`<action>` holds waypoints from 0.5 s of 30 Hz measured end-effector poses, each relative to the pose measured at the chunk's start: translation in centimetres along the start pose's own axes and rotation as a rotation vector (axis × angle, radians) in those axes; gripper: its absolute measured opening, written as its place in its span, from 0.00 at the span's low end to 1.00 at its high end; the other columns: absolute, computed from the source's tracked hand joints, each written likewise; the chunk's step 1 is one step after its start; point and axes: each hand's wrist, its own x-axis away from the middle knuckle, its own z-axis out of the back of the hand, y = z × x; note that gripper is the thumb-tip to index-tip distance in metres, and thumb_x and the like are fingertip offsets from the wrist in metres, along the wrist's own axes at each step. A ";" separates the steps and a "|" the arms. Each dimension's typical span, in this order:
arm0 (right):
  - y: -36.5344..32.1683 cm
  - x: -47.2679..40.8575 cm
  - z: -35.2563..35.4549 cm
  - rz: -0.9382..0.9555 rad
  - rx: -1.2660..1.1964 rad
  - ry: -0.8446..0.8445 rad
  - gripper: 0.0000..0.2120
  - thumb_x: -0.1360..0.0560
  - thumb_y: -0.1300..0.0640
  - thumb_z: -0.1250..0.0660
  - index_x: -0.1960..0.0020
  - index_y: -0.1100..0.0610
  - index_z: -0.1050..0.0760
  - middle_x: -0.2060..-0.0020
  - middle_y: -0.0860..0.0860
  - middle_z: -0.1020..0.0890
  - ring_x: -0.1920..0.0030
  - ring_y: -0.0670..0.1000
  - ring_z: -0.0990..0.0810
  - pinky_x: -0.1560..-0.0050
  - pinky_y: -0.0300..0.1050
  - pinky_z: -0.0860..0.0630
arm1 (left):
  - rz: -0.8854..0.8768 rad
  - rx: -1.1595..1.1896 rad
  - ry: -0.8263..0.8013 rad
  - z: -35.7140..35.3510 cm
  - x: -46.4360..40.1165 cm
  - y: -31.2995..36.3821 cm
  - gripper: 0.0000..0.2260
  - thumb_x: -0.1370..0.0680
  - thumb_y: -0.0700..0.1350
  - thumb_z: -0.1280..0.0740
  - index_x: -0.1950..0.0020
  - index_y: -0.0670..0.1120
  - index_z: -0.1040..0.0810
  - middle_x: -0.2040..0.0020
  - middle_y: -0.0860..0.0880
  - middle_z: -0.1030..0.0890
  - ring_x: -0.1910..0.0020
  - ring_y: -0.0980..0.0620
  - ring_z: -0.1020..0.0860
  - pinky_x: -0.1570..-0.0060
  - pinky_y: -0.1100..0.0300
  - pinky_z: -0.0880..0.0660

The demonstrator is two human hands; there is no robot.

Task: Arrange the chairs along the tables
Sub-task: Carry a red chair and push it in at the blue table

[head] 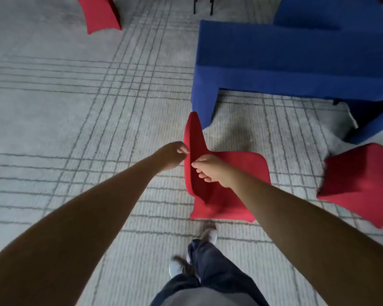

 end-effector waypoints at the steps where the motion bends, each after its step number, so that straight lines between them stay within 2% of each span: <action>1: -0.2 -0.7 0.0 -0.008 0.009 -0.004 0.03 0.19 0.54 0.36 0.48 0.53 0.25 0.60 0.50 0.24 0.63 0.45 0.24 0.63 0.38 0.27 | 0.000 -0.061 -0.015 -0.1 -0.4 0.1 0.12 0.19 0.41 0.39 0.38 0.49 0.22 0.39 0.50 0.20 0.43 0.52 0.21 0.46 0.58 0.23; 5: -0.4 -4.6 0.4 -0.047 0.105 0.011 0.10 0.19 0.53 0.37 0.42 0.57 0.23 0.54 0.53 0.22 0.57 0.49 0.21 0.56 0.44 0.24 | 0.025 -0.242 -0.060 -0.1 -3.4 -0.1 0.18 0.20 0.38 0.41 0.33 0.53 0.27 0.35 0.49 0.24 0.45 0.51 0.21 0.47 0.54 0.21; 8: -1.1 -6.6 0.8 -0.048 0.149 0.003 0.15 0.20 0.57 0.38 0.39 0.66 0.25 0.56 0.56 0.25 0.57 0.54 0.26 0.63 0.43 0.29 | 0.009 -0.354 -0.092 0.5 -5.8 0.1 0.24 0.21 0.37 0.40 0.28 0.57 0.31 0.31 0.49 0.29 0.45 0.49 0.21 0.48 0.51 0.20; 9: -1.2 -7.2 1.0 -0.053 0.151 0.007 0.15 0.20 0.57 0.38 0.41 0.67 0.25 0.57 0.57 0.26 0.58 0.54 0.27 0.63 0.44 0.29 | -0.001 -0.384 -0.107 0.7 -6.4 0.2 0.25 0.21 0.36 0.40 0.27 0.58 0.33 0.29 0.49 0.31 0.44 0.49 0.21 0.48 0.52 0.20; 12: -1.4 -8.6 1.5 -0.072 0.197 0.028 0.09 0.23 0.53 0.36 0.48 0.57 0.23 0.58 0.56 0.22 0.59 0.54 0.23 0.58 0.48 0.24 | -0.041 -0.458 -0.142 1.0 -9.0 0.5 0.30 0.23 0.33 0.40 0.25 0.58 0.35 0.26 0.50 0.38 0.36 0.48 0.26 0.43 0.52 0.22; 15: -1.5 -9.5 1.8 -0.087 0.214 0.033 0.11 0.23 0.54 0.35 0.42 0.57 0.24 0.58 0.55 0.20 0.61 0.53 0.23 0.58 0.48 0.24 | -0.095 -0.611 -0.179 1.3 -11.1 0.5 0.33 0.25 0.32 0.40 0.25 0.59 0.36 0.23 0.49 0.43 0.29 0.46 0.34 0.40 0.49 0.24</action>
